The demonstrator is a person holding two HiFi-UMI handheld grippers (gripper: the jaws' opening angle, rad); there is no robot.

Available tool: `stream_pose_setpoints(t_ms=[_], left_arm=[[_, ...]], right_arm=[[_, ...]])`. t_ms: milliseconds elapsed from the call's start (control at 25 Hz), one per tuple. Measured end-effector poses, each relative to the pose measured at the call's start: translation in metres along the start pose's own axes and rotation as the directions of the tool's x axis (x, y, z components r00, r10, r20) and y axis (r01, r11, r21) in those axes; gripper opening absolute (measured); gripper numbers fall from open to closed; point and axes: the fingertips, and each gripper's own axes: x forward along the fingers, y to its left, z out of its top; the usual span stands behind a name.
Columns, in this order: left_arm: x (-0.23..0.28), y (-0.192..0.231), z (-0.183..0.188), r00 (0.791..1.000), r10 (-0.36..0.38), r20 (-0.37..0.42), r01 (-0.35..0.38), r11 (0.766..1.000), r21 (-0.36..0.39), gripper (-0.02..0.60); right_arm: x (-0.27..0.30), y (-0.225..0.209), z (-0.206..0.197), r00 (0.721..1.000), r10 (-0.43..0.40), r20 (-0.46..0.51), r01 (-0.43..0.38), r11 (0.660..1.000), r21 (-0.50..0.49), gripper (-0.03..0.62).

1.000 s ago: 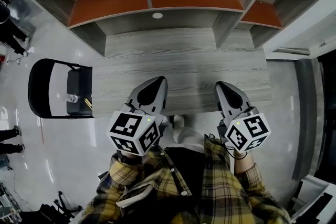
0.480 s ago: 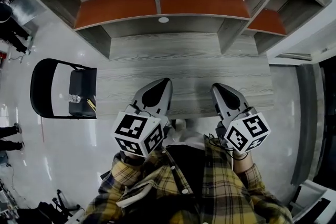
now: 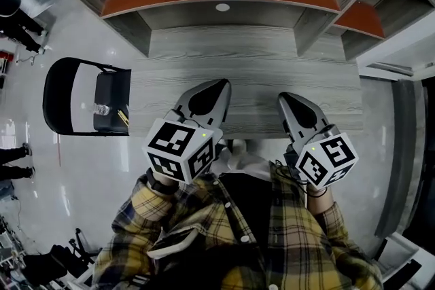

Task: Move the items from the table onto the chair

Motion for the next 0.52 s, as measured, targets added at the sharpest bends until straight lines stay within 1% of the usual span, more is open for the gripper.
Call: stream_pose_setpoints(t_ms=[80,120,240,320,520], left_arm=[[0.000,0.004,0.000,1.000,-0.006,-0.002,0.006,1.000,0.003,0.002],[0.000,0.006,0.001,1.000,-0.004,-0.003,0.004,1.000,0.017,0.003],[-0.002,0.010,0.000,1.000,0.012,-0.012,-0.011,0.997,0.079,0.002],[-0.002,0.010,-0.002,1.000,0.011,-0.025,-0.008,0.994,0.107,0.003],[0.000,0.004,-0.009,0.998,-0.023,-0.061,0.030,0.994,0.106,0.002]], right_arm=[[-0.001,-0.001,-0.001,1.000,-0.005,-0.002,0.005,1.000,-0.002,0.017],[-0.002,-0.001,-0.001,1.000,-0.008,-0.001,0.008,1.000,-0.004,0.017],[-0.004,-0.001,-0.003,1.000,-0.010,-0.002,0.010,1.000,-0.001,0.017],[-0.006,-0.001,-0.004,1.000,-0.009,-0.003,0.009,1.000,0.002,0.017],[-0.011,0.000,-0.007,1.000,-0.011,-0.001,0.011,1.000,0.005,0.017]])
